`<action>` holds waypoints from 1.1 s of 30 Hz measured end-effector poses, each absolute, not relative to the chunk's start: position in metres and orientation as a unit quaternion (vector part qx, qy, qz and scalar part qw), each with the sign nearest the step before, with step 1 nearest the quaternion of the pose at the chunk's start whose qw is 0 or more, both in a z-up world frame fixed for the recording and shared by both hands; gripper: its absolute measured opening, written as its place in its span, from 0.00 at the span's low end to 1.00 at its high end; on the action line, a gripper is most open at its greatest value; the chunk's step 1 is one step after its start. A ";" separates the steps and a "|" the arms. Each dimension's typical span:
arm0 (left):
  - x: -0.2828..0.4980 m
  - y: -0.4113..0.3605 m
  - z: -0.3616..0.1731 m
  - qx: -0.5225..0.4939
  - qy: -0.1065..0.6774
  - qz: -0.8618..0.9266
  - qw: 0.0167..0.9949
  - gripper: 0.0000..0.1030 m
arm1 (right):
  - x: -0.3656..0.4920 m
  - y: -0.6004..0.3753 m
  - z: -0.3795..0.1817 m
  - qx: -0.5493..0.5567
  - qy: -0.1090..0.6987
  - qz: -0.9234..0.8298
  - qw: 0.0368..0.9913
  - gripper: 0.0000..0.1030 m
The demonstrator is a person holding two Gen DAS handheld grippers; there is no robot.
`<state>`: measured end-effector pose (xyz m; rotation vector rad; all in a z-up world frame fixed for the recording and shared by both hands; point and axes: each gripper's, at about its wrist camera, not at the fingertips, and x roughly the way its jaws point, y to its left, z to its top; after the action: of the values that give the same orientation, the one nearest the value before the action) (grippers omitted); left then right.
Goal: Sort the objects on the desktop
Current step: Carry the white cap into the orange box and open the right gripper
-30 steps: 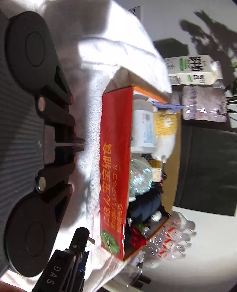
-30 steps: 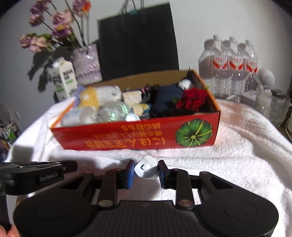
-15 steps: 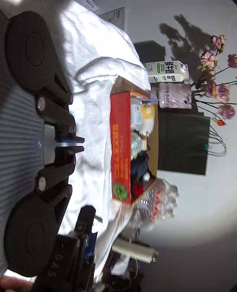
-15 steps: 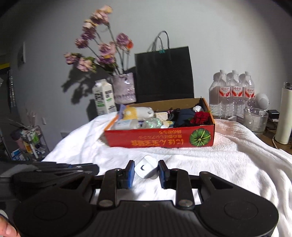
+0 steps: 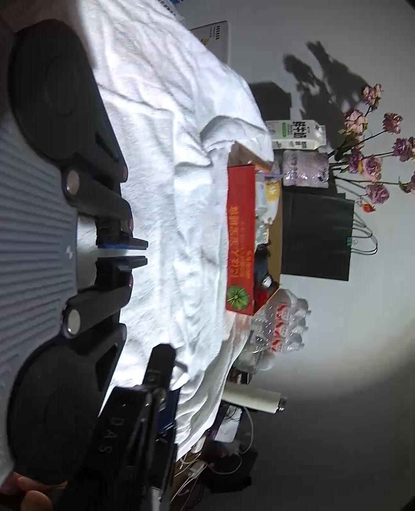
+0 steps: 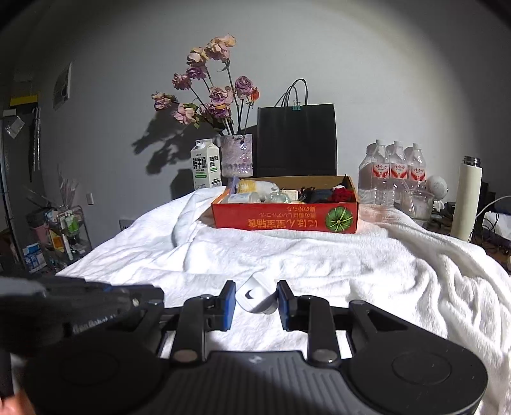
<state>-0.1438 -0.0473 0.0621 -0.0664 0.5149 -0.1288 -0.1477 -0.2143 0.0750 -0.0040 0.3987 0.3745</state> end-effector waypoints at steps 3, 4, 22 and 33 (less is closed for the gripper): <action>-0.140 -0.047 0.062 -0.029 0.253 -0.057 0.965 0.04 | -0.149 -0.209 0.075 -0.007 0.192 0.189 0.963 0.25; -0.139 -0.046 0.062 -0.030 0.252 -0.057 0.966 0.04 | -0.148 -0.208 0.075 -0.006 0.192 0.189 0.963 0.25; -0.025 -0.018 0.124 -0.051 0.222 -0.078 0.971 0.04 | -0.058 -0.227 0.111 0.006 0.178 0.209 0.962 0.25; 0.188 0.001 0.152 -0.066 0.296 -0.087 0.949 0.04 | 0.164 -0.225 0.168 0.035 0.233 0.237 0.942 0.25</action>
<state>0.1877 0.0011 0.1522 -0.1336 0.6033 -0.1770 0.1643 -0.2246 0.1685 0.0722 0.4756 0.4831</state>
